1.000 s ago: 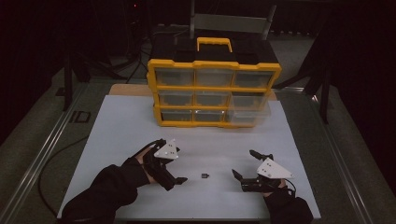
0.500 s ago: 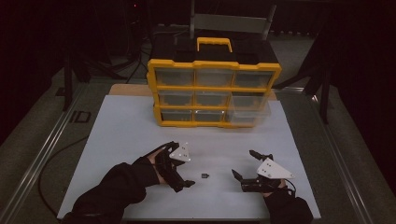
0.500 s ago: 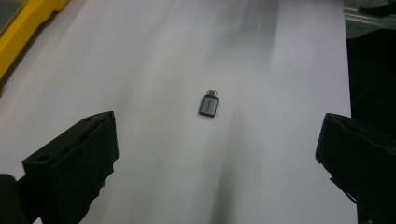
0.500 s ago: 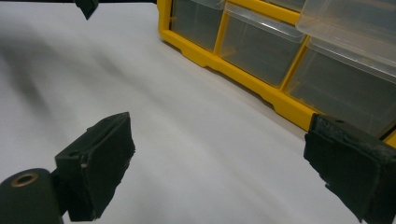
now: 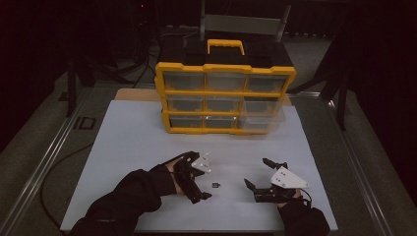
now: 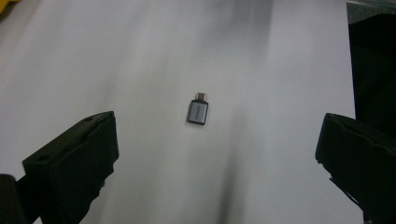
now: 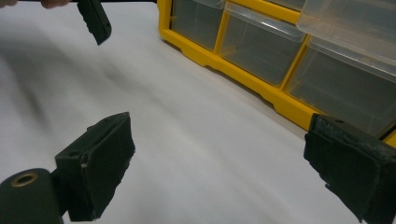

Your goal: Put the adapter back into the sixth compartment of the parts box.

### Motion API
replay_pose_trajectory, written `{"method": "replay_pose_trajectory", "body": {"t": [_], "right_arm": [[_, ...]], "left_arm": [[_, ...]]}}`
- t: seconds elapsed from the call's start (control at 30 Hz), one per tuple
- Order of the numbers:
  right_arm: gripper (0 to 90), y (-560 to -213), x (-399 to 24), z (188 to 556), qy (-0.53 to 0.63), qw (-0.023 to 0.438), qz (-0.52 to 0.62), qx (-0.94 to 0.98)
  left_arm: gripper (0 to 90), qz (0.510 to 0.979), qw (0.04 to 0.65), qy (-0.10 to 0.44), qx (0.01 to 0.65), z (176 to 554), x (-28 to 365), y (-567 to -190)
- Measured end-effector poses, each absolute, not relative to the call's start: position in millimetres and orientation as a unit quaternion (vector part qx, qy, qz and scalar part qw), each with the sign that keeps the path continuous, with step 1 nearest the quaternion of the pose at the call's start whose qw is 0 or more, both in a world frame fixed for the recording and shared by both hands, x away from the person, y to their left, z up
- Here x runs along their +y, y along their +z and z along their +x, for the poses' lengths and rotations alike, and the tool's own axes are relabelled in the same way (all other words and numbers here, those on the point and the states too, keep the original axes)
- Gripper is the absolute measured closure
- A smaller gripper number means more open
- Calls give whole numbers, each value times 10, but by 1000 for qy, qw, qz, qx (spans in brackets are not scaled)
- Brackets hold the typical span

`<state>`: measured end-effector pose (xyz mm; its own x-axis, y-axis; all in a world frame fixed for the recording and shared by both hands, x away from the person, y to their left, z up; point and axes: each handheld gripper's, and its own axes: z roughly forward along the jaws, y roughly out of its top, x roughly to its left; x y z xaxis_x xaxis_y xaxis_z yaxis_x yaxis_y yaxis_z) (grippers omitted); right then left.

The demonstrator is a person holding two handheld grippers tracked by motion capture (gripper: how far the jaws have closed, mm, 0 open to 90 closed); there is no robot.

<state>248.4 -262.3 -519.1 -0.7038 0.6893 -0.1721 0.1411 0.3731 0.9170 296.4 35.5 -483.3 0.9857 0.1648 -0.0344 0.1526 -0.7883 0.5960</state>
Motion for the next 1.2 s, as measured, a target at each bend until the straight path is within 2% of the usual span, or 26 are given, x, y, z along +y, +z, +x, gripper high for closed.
{"method": "replay_pose_trajectory", "body": {"t": [0.73, 0.97, 1.2], "right_arm": [[82, -5188, -2624, 2479, 494, 278, 267, 780], [82, -5191, -2626, 2482, 494, 278, 267, 780], [82, -5191, -2629, 2483, 494, 277, 265, 780]], "left_arm": [[41, 958, 276, -9, 79, 3078, 86, -5048], [156, 961, 264, -14, 74, 3126, 54, -5083], [219, 967, 247, -14, 68, 3136, -17, -5116]]}}
